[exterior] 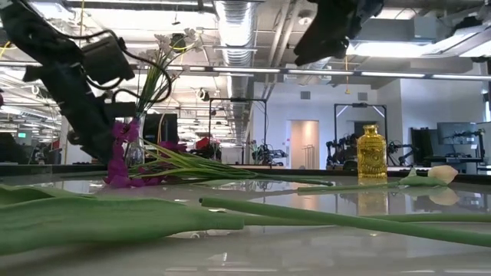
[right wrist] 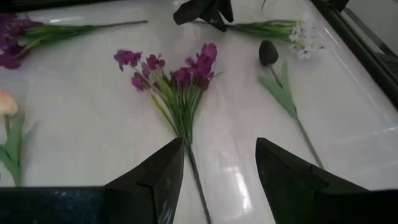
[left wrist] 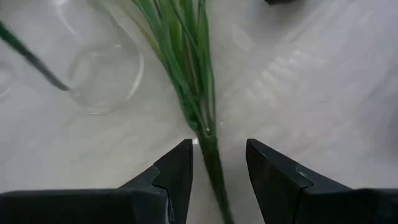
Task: Sort flowers into vase by color
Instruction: Put the white flowers into the transparent vase
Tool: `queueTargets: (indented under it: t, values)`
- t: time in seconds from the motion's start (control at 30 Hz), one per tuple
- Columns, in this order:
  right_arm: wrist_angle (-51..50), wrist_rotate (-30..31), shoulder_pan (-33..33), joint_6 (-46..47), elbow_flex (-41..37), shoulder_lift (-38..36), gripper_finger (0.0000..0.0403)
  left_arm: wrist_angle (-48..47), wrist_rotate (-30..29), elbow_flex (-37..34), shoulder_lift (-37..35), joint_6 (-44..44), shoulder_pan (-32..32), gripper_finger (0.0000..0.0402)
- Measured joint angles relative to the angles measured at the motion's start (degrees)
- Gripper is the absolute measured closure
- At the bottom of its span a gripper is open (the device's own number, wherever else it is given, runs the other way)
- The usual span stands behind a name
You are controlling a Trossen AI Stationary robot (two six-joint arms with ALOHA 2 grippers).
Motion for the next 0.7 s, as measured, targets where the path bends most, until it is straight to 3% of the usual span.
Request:
queueTargets:
  t: [0.3,0.4,0.53,0.7]
  values:
    - [-1.5,0.0,0.6,-0.5,0.0,1.2,0.018,2.7,0.5,0.3,6.9,-3.0,0.3,0.0268]
    - [-2.6,0.0,1.6,-0.5,0.0,1.2,0.018,2.8,0.8,0.3,7.1,-3.9,0.0,0.0299]
    - [-3.4,0.0,3.3,-0.5,0.0,1.2,0.018,4.1,1.5,0.1,6.0,-4.0,-0.1,0.0378]
    - [-3.7,0.0,5.2,-0.3,0.0,1.2,0.018,7.8,0.8,-0.2,3.3,-3.7,0.0,0.0395]
